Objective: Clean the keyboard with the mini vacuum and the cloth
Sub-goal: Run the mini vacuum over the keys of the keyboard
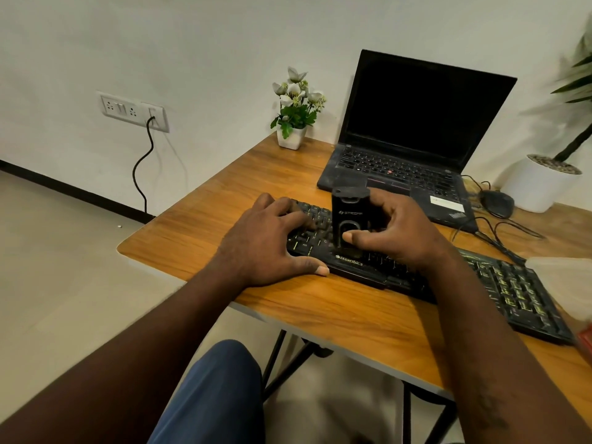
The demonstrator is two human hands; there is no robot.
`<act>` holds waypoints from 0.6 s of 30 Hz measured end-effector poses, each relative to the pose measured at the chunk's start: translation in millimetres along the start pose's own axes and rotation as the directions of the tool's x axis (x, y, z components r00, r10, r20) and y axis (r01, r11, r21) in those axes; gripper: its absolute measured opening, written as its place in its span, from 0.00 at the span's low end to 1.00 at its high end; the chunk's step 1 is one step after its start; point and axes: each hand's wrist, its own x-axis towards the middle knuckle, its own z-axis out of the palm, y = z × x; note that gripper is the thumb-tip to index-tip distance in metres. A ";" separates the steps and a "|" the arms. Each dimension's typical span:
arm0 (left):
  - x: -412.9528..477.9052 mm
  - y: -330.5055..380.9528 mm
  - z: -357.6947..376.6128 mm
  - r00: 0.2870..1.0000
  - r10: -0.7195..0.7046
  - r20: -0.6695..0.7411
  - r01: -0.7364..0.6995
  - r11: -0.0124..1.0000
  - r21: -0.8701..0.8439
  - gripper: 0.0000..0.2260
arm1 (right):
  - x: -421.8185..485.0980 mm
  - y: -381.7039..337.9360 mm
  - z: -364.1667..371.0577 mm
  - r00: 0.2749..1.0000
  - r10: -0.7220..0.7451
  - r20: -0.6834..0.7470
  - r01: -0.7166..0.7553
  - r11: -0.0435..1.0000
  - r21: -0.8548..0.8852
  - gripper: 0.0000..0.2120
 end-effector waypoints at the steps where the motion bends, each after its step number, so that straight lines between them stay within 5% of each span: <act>1: 0.3 0.4 -0.3 1.000 0.001 0.003 -0.001 1.000 -0.003 0.42 | -2.7 1.4 -5.7 1.000 0.017 0.009 -0.017 1.000 0.023 0.23; 10: 1.0 0.4 -1.2 1.000 -0.005 0.013 0.005 1.000 0.026 0.44 | 1.5 -7.4 17.9 0.995 -0.100 -0.024 0.100 0.994 -0.033 0.16; 18: 0.3 0.3 -1.8 1.000 -0.003 0.018 0.003 1.000 -0.004 0.42 | -13.0 9.2 -31.9 0.995 0.054 0.078 -0.062 0.992 0.105 0.22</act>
